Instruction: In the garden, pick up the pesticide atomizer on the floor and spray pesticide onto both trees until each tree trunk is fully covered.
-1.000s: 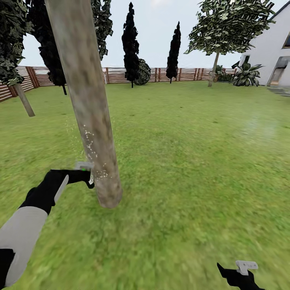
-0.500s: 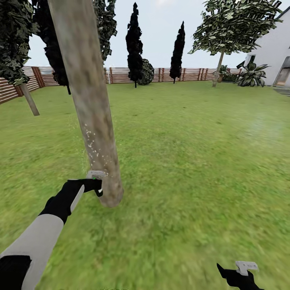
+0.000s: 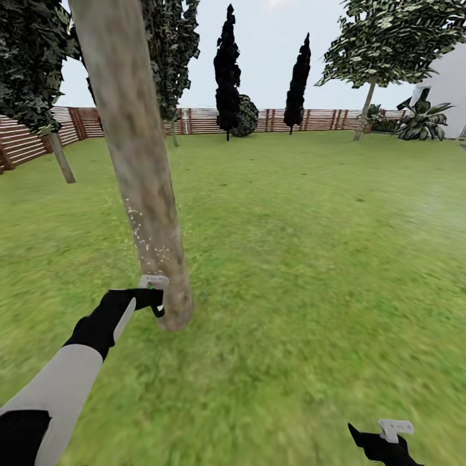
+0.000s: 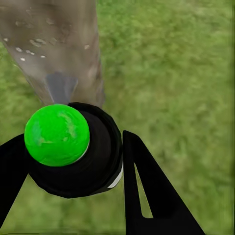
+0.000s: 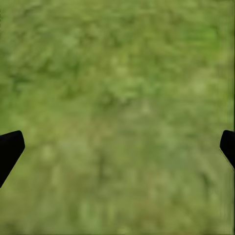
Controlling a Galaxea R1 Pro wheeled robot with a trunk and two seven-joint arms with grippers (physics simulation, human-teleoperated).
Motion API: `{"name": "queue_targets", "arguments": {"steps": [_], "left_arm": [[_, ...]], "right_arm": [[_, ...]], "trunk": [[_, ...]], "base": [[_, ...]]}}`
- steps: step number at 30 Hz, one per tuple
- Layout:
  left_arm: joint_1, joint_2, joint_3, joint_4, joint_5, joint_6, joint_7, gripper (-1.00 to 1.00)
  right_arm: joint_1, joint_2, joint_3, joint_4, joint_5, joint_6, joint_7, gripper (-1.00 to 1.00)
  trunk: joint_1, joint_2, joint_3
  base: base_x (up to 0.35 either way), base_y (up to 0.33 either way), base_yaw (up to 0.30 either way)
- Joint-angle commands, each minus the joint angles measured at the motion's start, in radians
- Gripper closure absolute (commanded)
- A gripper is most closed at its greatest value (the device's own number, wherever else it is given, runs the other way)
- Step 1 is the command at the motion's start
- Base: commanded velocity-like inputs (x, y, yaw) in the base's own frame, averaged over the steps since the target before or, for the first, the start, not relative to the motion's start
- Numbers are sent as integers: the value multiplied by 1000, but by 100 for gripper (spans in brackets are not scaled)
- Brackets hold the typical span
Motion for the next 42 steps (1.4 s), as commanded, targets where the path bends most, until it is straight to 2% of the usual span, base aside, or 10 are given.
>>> {"name": "queue_targets", "arguments": {"steps": [1, 8, 18, 30, 42], "left_arm": [[0, 0, 0, 4, -1, 0, 1, 100], [0, 1, 1, 7, -2, 0, 1, 100], [0, 1, 1, 26, -2, -1, 1, 100], [0, 1, 1, 26, -2, -2, 1, 100], [0, 1, 1, 26, -2, -3, 1, 100]], "right_arm": [[0, 0, 0, 0, 0, 0, 0, -100], [0, 0, 0, 0, 0, 0, 0, -100], [0, 0, 0, 0, 0, 0, 0, -100], [0, 0, 0, 0, 0, 0, 0, -100], [0, 0, 0, 0, 0, 0, 0, -100]], "trunk": [[0, 0, 0], [0, 0, 0], [0, 0, 0], [0, 0, 0], [0, 0, 0]], "base": [[78, -274, 239], [81, -273, 254], [69, -274, 29], [1, -268, 264], [0, -264, 54]]}}
